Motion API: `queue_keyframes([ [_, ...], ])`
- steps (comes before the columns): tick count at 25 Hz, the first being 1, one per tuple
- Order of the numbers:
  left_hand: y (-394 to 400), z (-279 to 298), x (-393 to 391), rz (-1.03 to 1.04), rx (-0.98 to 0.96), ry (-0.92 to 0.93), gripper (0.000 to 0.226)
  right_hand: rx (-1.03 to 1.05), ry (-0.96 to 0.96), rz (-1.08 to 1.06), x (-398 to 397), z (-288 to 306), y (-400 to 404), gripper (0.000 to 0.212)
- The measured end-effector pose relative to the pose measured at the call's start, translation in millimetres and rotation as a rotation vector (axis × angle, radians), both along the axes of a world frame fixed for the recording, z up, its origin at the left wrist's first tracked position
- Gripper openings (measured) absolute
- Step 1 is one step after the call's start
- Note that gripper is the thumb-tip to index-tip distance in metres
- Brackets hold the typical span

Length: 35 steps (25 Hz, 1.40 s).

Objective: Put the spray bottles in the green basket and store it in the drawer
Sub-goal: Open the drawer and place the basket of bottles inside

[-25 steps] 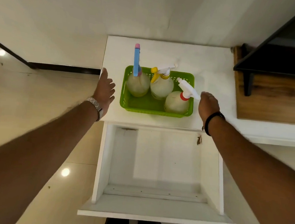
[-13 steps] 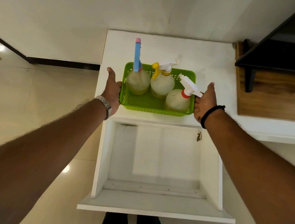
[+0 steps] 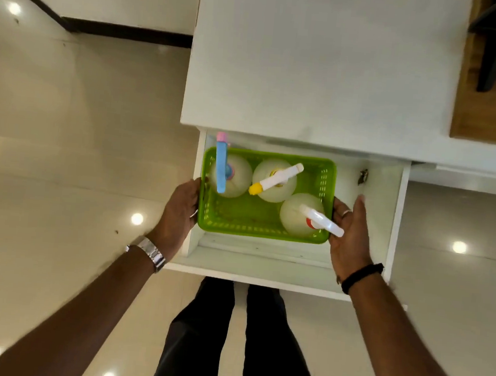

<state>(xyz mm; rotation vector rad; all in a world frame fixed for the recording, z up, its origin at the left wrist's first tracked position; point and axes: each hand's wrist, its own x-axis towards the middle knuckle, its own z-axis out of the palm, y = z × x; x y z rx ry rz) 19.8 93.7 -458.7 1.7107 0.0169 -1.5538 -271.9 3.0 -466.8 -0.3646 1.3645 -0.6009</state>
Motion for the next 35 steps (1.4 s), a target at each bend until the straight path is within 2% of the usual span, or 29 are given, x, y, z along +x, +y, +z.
queue_keyframes([
  [4,36,-44,-28,0.038,0.086,0.041,0.062,0.142,0.123,0.012,-7,-47,53,0.071],
  [7,39,-84,-36,0.016,0.218,0.033,0.046,0.231,0.179,0.039,-16,-88,63,0.074],
  [10,34,-117,-38,-0.024,0.303,0.043,0.049,0.266,0.215,0.061,-17,-126,53,0.073],
  [13,35,-156,-34,-0.025,0.332,0.002,0.038,0.306,0.232,0.064,-13,-164,43,0.069],
  [16,38,-178,-31,0.061,0.342,0.019,0.029,0.37,0.235,0.076,-11,-187,45,0.066],
  [20,45,-185,-28,0.093,0.352,-0.012,0.051,0.411,0.198,0.067,-6,-199,53,0.064],
  [30,48,-203,-26,0.061,0.428,-0.082,0.057,0.492,0.189,0.146,6,-203,62,0.089],
  [32,52,-196,-24,0.06,0.392,-0.058,0.06,0.473,0.238,0.139,9,-192,66,0.088],
  [35,63,-172,-23,-0.037,0.333,0.0,0.068,0.348,0.423,0.136,9,-167,72,0.077],
])
